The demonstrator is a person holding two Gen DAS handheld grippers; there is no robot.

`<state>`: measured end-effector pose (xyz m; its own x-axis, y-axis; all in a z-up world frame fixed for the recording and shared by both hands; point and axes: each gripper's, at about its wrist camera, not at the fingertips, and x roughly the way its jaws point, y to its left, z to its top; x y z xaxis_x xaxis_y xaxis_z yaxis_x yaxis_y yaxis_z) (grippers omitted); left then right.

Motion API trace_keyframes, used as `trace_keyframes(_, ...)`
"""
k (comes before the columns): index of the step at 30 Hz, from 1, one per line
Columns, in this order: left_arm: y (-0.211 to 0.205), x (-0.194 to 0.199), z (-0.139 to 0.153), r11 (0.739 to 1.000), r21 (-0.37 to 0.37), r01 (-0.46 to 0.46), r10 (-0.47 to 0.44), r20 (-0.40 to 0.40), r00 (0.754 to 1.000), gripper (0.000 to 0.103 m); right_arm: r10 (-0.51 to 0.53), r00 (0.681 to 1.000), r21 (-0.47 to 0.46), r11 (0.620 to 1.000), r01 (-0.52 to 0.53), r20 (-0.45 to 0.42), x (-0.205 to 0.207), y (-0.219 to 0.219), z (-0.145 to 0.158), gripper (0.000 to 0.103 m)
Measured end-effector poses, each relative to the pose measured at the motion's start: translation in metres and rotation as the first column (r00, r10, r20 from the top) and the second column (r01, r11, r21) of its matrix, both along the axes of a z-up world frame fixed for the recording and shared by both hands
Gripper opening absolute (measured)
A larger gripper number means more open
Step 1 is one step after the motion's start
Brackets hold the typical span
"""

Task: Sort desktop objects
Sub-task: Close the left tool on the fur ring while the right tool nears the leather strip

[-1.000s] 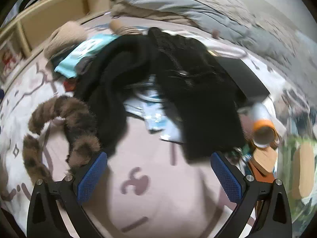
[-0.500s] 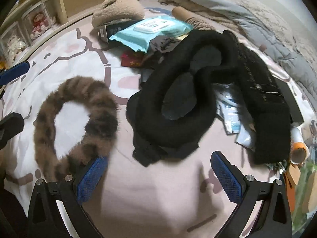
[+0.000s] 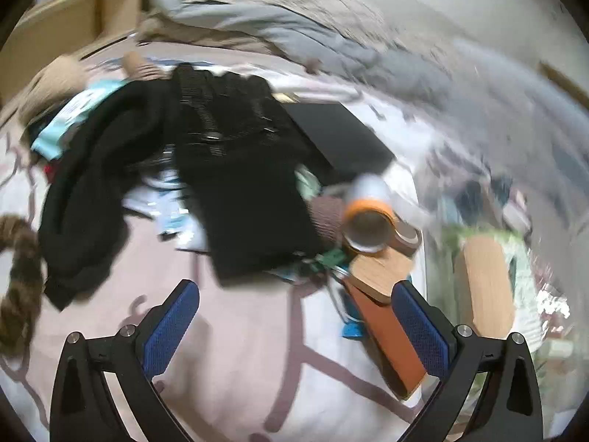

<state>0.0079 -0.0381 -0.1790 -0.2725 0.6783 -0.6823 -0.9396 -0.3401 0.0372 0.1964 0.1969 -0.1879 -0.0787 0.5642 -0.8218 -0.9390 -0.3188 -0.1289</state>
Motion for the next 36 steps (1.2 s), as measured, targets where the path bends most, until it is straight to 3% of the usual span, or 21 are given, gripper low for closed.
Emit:
trace_keyframes(6, 0.01, 0.002, -0.016, 0.997, -0.076, 0.015, -0.016, -0.011, 1.0, 0.103, -0.078, 0.991, -0.109, 0.992, 0.066, -0.106, 0.022, 0.022, -0.02, 0.103)
trace_keyframes(13, 0.013, -0.006, -0.035, 0.985, -0.17, 0.002, 0.002, 0.028, 1.0, 0.103, -0.074, 0.997, -0.094, 0.993, 0.072, -0.027, 0.018, 0.032, -0.032, 0.103)
trace_keyframes(25, -0.003, -0.044, -0.041, 0.971, -0.179, -0.16, 0.174, 0.067, 0.982, 0.103, -0.047, 0.997, -0.074, 0.996, 0.042, -0.056, 0.011, -0.002, -0.03, 0.103)
trace_keyframes(31, -0.015, -0.056, -0.036, 0.963, -0.158, -0.219, 0.232, 0.074, 0.97, 0.103, 0.006, 0.991, -0.118, 0.993, -0.022, -0.132, 0.001, -0.02, -0.03, 0.103)
trace_keyframes(34, -0.019, -0.06, -0.033, 0.959, -0.148, -0.243, 0.256, 0.079, 0.964, 0.103, 0.028, 0.98, -0.191, 0.979, -0.067, -0.199, -0.004, -0.027, -0.036, 0.103)
trace_keyframes(36, -0.024, -0.062, -0.031, 0.959, -0.136, -0.25, 0.263, 0.091, 0.961, 0.103, 0.045, 0.982, -0.177, 0.981, -0.077, -0.183, -0.007, -0.032, -0.035, 0.103)
